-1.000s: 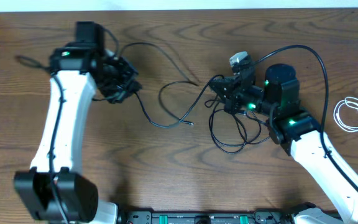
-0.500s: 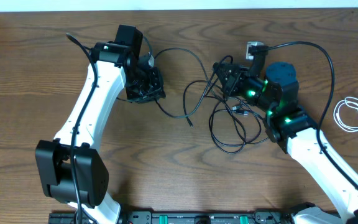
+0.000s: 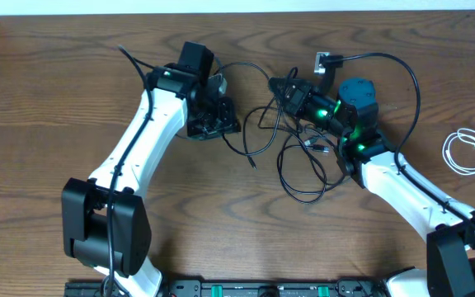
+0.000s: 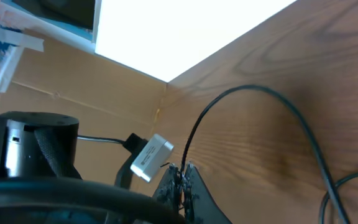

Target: Untangle cables

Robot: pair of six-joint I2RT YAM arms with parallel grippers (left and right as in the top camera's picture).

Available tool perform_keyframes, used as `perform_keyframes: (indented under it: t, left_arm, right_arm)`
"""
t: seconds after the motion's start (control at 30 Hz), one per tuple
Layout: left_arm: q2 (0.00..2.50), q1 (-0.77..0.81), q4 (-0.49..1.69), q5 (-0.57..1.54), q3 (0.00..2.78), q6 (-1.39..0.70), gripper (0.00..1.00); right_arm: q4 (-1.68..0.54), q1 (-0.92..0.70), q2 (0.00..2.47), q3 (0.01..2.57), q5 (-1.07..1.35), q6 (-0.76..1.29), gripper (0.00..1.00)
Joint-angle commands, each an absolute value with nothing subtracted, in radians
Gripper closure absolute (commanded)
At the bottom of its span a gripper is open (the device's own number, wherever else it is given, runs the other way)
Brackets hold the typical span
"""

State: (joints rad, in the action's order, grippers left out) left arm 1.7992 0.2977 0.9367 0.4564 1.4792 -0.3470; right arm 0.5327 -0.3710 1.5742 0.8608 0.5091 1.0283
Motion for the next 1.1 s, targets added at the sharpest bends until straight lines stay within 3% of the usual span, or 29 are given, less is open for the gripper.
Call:
perform_keyframes:
  t: [0.0,0.3,0.53,0.67,1.07]
  left_arm:
    - [1.811,0.313,0.910,0.444,1.475,-0.427,0.52]
    - [1.811,0.333,0.889,0.447,1.475,-0.703,0.51]
    - [1.811,0.334,0.887,0.573,1.475,-0.942,0.51]
    - [1.811,0.334,0.886,0.602,1.475,-1.045,0.45]
    - [1.811,0.334,0.876,0.756,1.475,-1.182,0.44]
  right_arm:
    - [0.544,-0.385,1.607,0.868,0.543,1.080,0.99]
    - [0.680,-0.395,1.622,0.868,0.633,1.034,0.99]
    - [0.693,-0.395,1.622,0.868,0.643,1.031,0.99]
    - [0.733,-0.395,1.622,0.868,0.661,1.031,0.99]
    - [0.742,-0.395,1.622,0.868,0.665,1.032,0.99]
